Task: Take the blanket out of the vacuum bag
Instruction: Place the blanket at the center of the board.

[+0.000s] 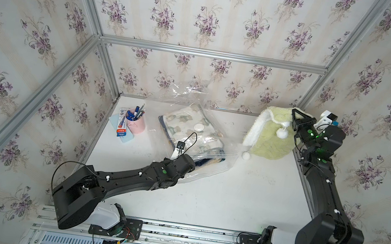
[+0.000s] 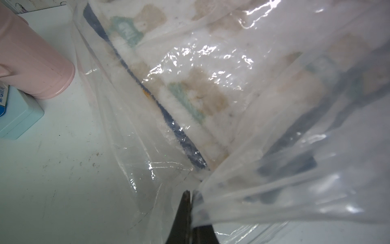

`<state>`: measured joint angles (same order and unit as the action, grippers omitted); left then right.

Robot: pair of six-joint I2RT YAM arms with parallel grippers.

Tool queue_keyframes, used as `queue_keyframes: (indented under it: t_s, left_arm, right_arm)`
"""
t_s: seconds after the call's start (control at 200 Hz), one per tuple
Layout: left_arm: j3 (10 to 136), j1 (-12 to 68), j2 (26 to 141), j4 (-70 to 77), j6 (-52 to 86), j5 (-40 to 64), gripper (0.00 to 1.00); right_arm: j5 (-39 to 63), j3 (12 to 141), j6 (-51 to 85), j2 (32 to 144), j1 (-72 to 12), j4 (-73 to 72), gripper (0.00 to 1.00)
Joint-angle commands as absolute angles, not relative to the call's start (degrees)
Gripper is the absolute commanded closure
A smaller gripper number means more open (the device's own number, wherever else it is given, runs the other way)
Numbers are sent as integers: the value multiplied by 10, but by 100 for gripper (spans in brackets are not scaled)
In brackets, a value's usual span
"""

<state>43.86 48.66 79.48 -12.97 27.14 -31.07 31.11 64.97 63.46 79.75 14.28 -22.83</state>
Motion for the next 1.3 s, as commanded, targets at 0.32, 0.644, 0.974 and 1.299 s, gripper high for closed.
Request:
queue_keyframes:
  t_s: [0.32,0.644,0.974,1.299]
  left_arm:
    - [448,485,768,-109,244,-300,100]
    - [433,485,761,-112,252,-262,100]
    - [413,485,729,-113,256,-254,100]
    - [396,485,698,-108,244,-245,98]
  right_arm:
    - [314,520,655,801,130,-467,100]
    - [219,127,723,830,157,-586,100]
    - [257,85,673,745,160,-373,57]
    - [287,177,491,528,214,55,31]
